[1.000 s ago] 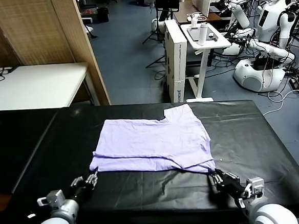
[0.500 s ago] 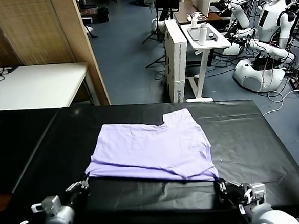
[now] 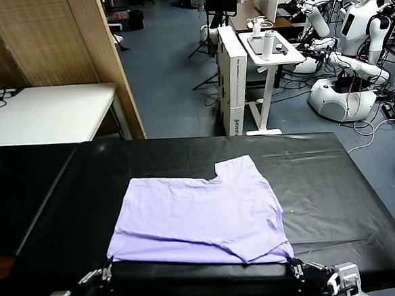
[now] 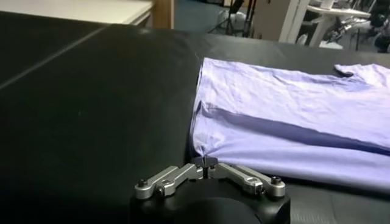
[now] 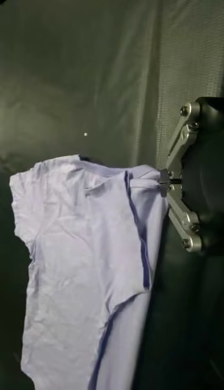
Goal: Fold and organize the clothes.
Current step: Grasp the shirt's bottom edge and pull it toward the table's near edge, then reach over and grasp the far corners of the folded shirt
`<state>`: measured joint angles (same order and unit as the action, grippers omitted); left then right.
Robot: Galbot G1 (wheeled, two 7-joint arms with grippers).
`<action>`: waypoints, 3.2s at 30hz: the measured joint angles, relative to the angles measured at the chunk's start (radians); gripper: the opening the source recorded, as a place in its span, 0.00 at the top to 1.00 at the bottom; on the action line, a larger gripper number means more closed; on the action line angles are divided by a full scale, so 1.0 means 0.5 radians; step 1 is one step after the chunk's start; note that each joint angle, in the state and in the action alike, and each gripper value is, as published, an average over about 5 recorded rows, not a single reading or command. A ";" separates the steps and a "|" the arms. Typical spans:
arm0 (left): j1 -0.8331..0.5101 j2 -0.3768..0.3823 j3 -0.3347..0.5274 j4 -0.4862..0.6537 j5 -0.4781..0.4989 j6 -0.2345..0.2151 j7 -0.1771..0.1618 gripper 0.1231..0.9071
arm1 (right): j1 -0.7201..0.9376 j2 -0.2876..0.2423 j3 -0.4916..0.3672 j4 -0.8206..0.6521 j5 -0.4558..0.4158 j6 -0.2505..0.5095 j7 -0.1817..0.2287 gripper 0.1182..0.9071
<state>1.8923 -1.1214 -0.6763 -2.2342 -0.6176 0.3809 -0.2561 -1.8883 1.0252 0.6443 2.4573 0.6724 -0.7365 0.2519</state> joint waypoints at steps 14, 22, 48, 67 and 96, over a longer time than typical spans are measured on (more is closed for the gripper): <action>0.032 0.013 -0.132 -0.177 -0.068 0.126 -0.051 0.01 | 0.290 -0.111 0.150 -0.015 0.318 0.000 -0.046 0.00; -0.299 0.091 -0.115 -0.160 -0.338 0.260 -0.125 0.00 | 0.904 -0.209 -0.046 -0.416 0.385 0.000 -0.051 0.00; -1.687 0.290 0.583 0.861 -0.510 0.340 0.014 0.00 | 2.188 -0.034 -0.888 -1.593 0.256 0.000 -0.138 0.00; -1.947 0.256 0.714 1.269 -0.431 0.299 0.118 0.00 | 2.399 0.118 -1.051 -1.879 0.178 0.053 -0.182 0.02; -1.916 0.228 0.725 1.303 -0.357 0.223 0.201 0.92 | 2.351 0.106 -1.034 -1.859 0.170 0.187 -0.209 0.97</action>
<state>0.9343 -1.0074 -0.3137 -1.5826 -0.7959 0.4922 -0.1558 -0.7127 1.0784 0.1272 1.5276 0.7575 -0.6430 0.1475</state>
